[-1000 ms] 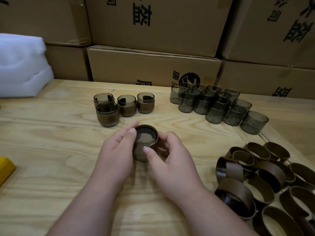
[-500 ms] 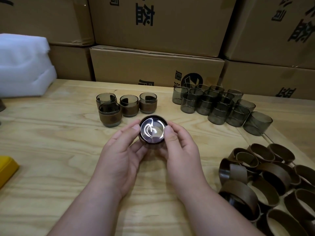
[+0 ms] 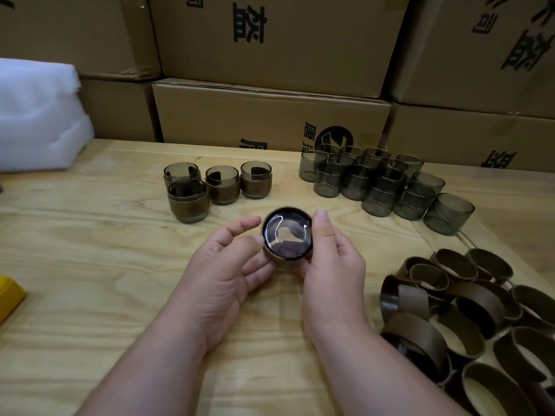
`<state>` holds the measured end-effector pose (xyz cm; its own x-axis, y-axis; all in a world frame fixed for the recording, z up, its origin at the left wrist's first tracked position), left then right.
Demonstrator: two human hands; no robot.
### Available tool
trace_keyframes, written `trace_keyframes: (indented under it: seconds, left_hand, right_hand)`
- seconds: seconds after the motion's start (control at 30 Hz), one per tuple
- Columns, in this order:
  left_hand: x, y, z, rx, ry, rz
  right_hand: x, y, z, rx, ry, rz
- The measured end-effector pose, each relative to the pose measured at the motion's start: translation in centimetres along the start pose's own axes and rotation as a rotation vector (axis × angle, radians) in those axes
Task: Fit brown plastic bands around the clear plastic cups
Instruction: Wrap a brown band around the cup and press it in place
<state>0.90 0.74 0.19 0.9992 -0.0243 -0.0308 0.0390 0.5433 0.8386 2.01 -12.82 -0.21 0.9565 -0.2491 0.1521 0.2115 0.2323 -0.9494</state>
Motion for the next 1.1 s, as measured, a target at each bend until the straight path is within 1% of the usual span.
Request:
trace_keyframes:
  seconds: [0.1,0.2,0.3,0.53,0.73,0.87,0.93,1.03,1.1]
  left_hand:
    - [0.2,0.0,-0.2,0.015,0.001,0.009]
    - [0.2,0.1,-0.2,-0.008,0.010,0.017]
    - [0.2,0.2,-0.1,-0.037,0.010,0.028]
    - [0.3,0.3,-0.6,-0.056,0.098,0.053]
    - [0.2,0.3,-0.6,-0.085,0.137,0.049]
    - [0.2,0.5,-0.3,-0.081,0.144,0.097]
    - [0.1,0.4,-0.3,-0.052,0.126,0.106]
    - [0.0,0.4,0.0,-0.004,0.102,0.092]
    - [-0.2,0.4,0.3,-0.041,0.103,0.056]
  right_hand:
    - [0.2,0.1,0.0,-0.016,0.001,0.018]
    - [0.2,0.1,0.0,-0.016,0.022,0.010]
    - [0.0,-0.1,0.3,0.002,0.007,0.003]
    - [0.2,0.3,0.1,0.026,0.042,0.061]
    - [0.3,0.4,0.2,0.022,0.031,0.111]
    - [-0.3,0.0,1.1,0.009,-0.071,0.078]
    - [-0.6,-0.1,1.2,0.018,-0.071,0.059]
    - [-0.8,-0.6,0.9,-0.027,-0.083,-0.026]
    - [-1.2,-0.9,1.1,-0.096,-0.170,-0.089]
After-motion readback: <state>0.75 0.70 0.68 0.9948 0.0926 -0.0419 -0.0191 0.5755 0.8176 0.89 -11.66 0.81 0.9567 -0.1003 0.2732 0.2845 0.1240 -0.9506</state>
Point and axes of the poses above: each hand's wrist, its own x-axis towards the middle knuckle, its own z-axis out of the palm, y = z × x, the point moved 4 cm from there along x, towards the middle knuckle
